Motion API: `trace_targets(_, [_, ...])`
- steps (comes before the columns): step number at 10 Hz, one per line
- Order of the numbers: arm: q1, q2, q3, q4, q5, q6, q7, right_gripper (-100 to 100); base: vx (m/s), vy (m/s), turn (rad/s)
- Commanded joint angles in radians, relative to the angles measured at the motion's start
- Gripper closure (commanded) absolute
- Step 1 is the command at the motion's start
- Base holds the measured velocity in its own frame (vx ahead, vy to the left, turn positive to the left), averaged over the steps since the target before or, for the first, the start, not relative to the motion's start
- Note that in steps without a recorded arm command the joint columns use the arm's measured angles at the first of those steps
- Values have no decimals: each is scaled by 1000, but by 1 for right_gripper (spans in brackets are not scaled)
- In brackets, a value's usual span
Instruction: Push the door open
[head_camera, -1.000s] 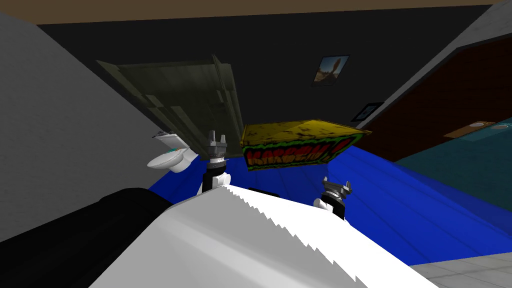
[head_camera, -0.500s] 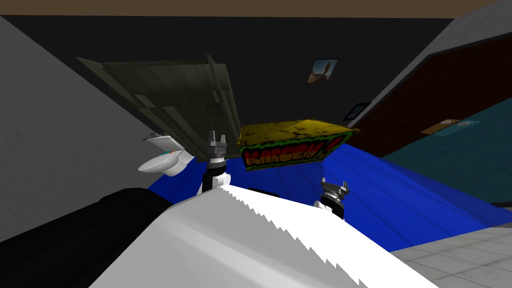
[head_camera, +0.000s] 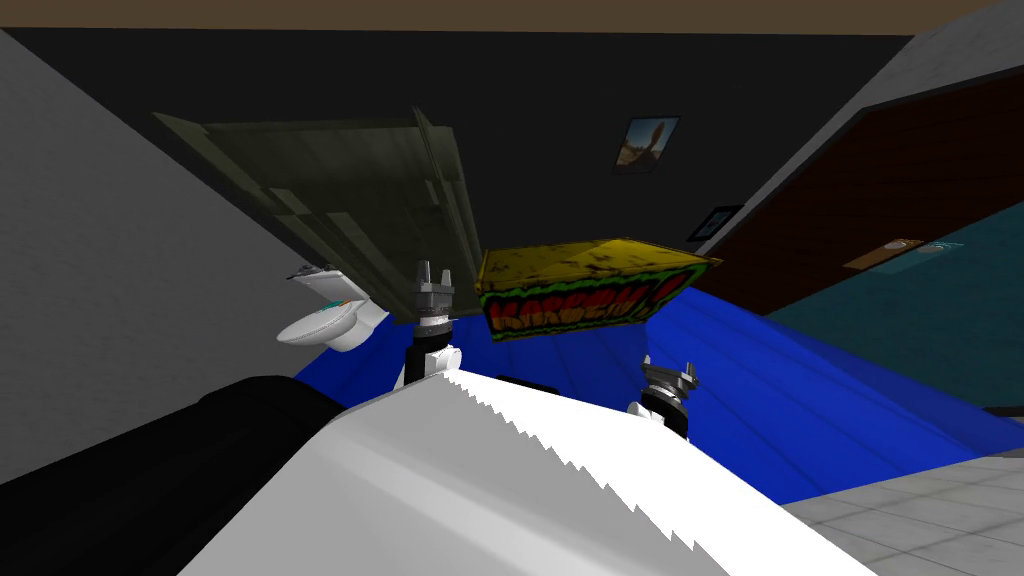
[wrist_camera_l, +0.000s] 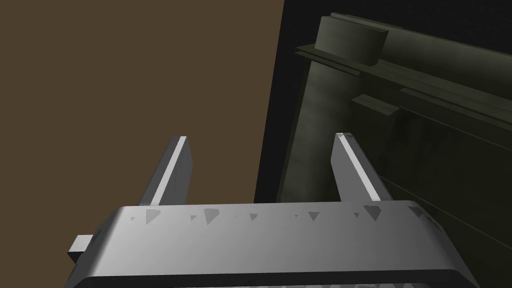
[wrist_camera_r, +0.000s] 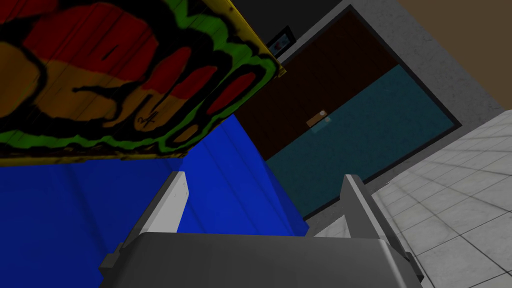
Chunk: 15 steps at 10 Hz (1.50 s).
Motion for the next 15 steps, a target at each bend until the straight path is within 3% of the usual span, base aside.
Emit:
trace_targets(1, [0, 0, 0, 0, 0, 0, 0, -100, 0, 0, 0])
trace_targets(2, [0, 0, 0, 0, 0, 0, 0, -100, -3, -7, -21])
trace_targets(5, [20, 3, 23, 23, -54, 83, -16, -100, -17, -45, -122])
trace_targets(6, [20, 3, 23, 23, -54, 83, -16, -100, -13, -34, -96])
trace_targets(9, [32, 5, 36, 36, -84, 129, -25, -100, -8, -20, -56])
trace_targets(15, [32, 5, 36, 36, -84, 129, -25, -100, -1, -3, -8])
